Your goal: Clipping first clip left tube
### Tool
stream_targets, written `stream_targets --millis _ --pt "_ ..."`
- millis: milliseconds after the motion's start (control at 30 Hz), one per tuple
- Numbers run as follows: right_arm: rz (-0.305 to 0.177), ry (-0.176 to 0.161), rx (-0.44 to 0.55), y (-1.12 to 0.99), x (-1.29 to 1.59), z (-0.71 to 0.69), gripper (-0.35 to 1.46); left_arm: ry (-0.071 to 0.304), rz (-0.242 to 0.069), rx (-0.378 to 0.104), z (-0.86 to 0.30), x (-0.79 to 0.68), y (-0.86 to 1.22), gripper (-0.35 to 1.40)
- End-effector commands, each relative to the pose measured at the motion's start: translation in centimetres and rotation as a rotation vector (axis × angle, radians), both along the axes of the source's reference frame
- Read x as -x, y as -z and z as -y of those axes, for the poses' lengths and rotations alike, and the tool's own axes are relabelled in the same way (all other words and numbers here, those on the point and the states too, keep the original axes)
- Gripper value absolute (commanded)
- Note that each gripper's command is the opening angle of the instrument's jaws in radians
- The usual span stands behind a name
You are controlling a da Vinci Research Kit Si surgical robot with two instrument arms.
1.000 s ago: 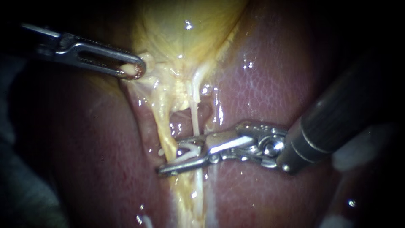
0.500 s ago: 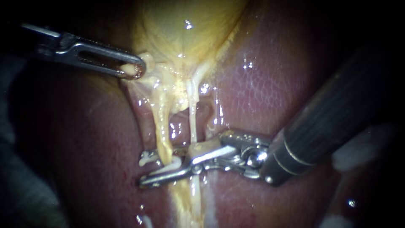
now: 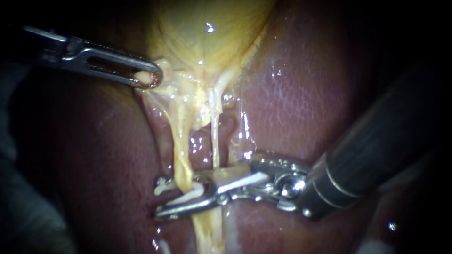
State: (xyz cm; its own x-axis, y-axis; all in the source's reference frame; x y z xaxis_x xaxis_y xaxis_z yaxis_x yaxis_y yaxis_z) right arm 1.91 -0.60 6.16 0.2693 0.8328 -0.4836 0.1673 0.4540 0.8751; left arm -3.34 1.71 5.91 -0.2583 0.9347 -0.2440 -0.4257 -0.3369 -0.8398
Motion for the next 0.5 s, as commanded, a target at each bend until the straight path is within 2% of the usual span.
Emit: stream_targets --millis 33,167,300,433,500 --pt "0.000 0.000 0.000 0.03 0.01 -0.01 0.45 -0.001 0.001 0.000 0.00 0.00 0.01 -0.35" --pt "-0.001 0.000 -0.005 0.11 0.01 -0.04 0.43 -0.001 0.001 0.000 0.00 0.00 0.01 -0.35" --pt "-0.001 0.000 -0.005 0.11 0.01 -0.05 0.38 -0.001 0.001 0.000 0.00 0.00 0.01 -0.35" --pt "-0.002 0.001 -0.005 0.10 0.05 -0.05 0.27 -0.001 0.001 0.000 0.00 0.00 0.01 -0.35" --pt "-0.003 0.002 -0.005 0.10 0.08 -0.05 0.15 -0.001 0.001 0.000 0.00 0.00 0.01 -0.35"
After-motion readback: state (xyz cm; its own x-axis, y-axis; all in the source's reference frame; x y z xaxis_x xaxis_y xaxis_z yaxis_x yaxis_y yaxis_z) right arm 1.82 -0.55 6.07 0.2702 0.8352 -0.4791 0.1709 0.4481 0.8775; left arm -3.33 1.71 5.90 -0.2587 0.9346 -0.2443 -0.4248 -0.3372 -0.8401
